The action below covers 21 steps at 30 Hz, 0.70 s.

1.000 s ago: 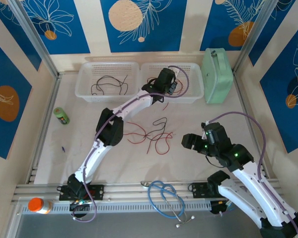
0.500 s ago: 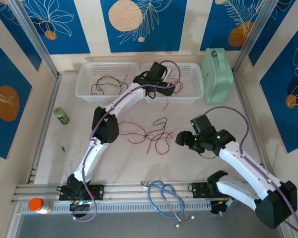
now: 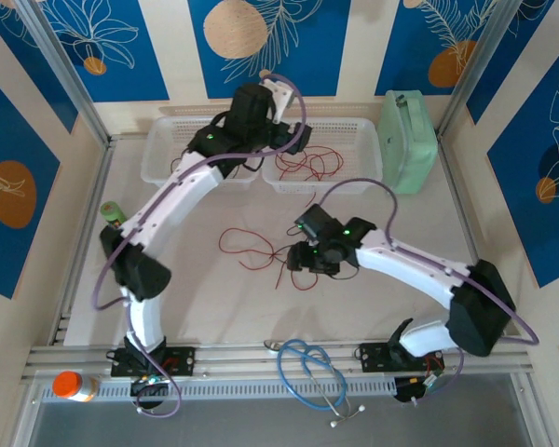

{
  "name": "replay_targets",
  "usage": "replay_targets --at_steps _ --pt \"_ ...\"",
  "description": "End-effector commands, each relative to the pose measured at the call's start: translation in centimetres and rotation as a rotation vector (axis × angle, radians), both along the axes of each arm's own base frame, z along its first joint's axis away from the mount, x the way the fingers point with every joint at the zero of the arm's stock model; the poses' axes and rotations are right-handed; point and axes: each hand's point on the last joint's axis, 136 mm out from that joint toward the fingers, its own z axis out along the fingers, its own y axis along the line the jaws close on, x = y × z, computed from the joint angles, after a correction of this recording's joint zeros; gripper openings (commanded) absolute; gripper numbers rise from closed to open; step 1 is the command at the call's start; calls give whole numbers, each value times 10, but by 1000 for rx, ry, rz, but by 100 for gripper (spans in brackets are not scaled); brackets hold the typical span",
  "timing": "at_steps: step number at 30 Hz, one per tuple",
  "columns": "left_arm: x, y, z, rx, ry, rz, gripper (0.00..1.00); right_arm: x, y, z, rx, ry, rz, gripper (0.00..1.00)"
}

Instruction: Untangle the cables

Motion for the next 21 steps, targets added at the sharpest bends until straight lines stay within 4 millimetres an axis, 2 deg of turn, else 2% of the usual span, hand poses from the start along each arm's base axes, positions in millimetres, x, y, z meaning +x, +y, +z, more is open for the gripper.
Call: replay_targets --at_steps 1,5,11,15,21 --pt "-12 32 -6 20 9 104 100 -3 18 -7 -75 18 41 64" --pt "-37 65 -16 -5 52 161 100 -7 40 -23 -154 60 104 60" --pt "-67 109 -31 -48 104 231 100 -16 49 -47 -292 127 138 54" --pt "-83 126 -39 -65 124 252 100 -22 49 -61 -321 175 136 51" --pt "-92 141 -49 -62 140 276 100 -21 53 -73 -317 195 131 47"
